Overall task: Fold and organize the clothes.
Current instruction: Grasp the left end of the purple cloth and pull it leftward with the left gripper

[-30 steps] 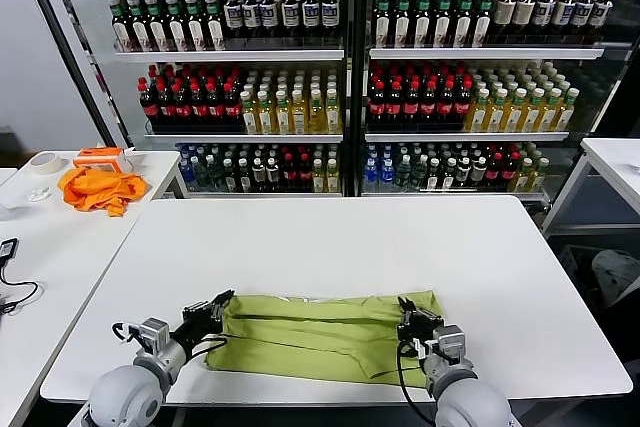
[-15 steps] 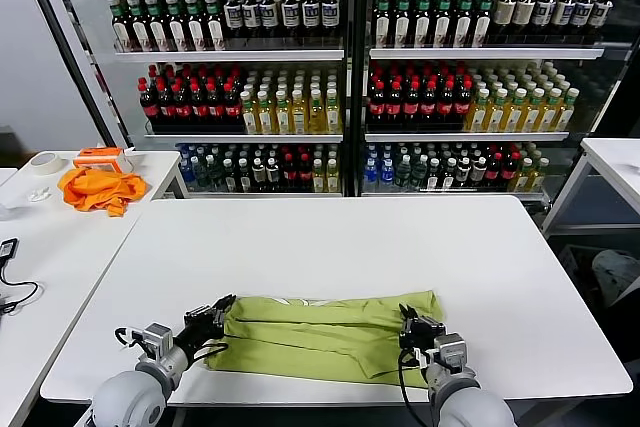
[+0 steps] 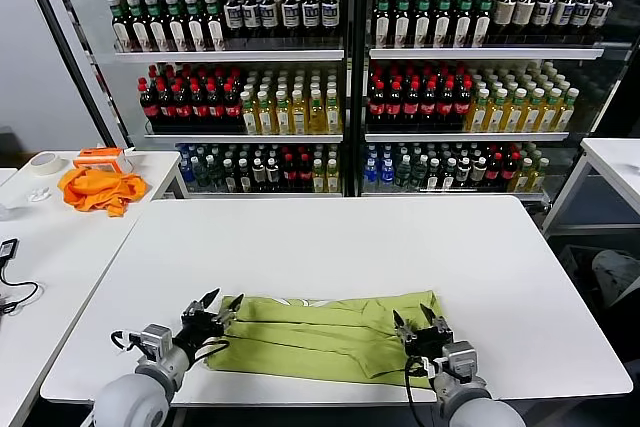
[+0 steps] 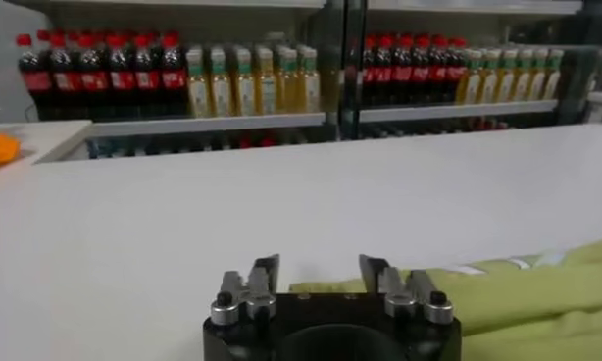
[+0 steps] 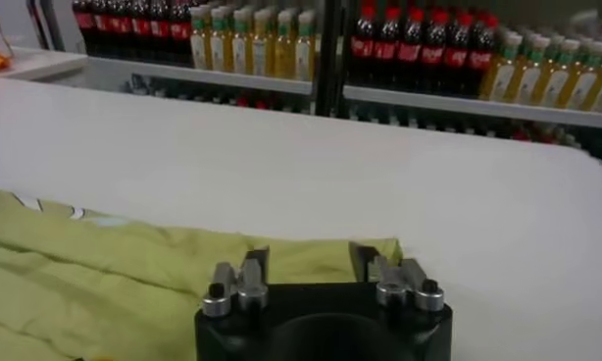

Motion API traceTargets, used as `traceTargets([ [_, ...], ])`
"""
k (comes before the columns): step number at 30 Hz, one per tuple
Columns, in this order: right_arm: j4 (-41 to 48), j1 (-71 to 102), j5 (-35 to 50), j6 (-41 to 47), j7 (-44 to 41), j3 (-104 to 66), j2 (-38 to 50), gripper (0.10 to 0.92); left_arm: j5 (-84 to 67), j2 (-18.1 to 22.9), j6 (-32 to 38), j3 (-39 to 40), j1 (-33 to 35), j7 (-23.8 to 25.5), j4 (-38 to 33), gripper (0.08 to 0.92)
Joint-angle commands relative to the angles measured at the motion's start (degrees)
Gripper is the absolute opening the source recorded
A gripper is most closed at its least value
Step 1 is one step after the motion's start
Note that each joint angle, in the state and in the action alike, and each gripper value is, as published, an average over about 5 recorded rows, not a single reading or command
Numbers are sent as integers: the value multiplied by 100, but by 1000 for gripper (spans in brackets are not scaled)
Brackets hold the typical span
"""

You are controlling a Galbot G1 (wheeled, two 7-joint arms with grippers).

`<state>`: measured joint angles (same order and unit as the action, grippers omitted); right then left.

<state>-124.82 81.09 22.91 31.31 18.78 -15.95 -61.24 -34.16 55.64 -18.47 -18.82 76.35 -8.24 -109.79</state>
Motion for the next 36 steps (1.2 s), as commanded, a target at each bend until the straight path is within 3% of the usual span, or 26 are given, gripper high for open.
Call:
traceTargets([
  [1, -258, 259, -297, -5, -140, -273, -9, 758, 200, 482, -394, 384, 126, -1626, -215, 711],
  [5, -230, 292, -323, -5, -145, -257, -41, 816, 154, 547, -470, 392, 146, -1716, -233, 800],
  [12, -94, 246, -377, -14, -172, -221, -106, 823, 128, 568, -538, 418, 156, -1774, -216, 811],
  [29, -38, 202, -414, -13, -162, -171, -137, 823, 301, 728, -482, 570, 27, -1630, -61, 342],
  [36, -88, 209, -428, -18, -167, -249, -115, 823, 1222, 801, -548, 364, 7, -1607, -205, 146],
])
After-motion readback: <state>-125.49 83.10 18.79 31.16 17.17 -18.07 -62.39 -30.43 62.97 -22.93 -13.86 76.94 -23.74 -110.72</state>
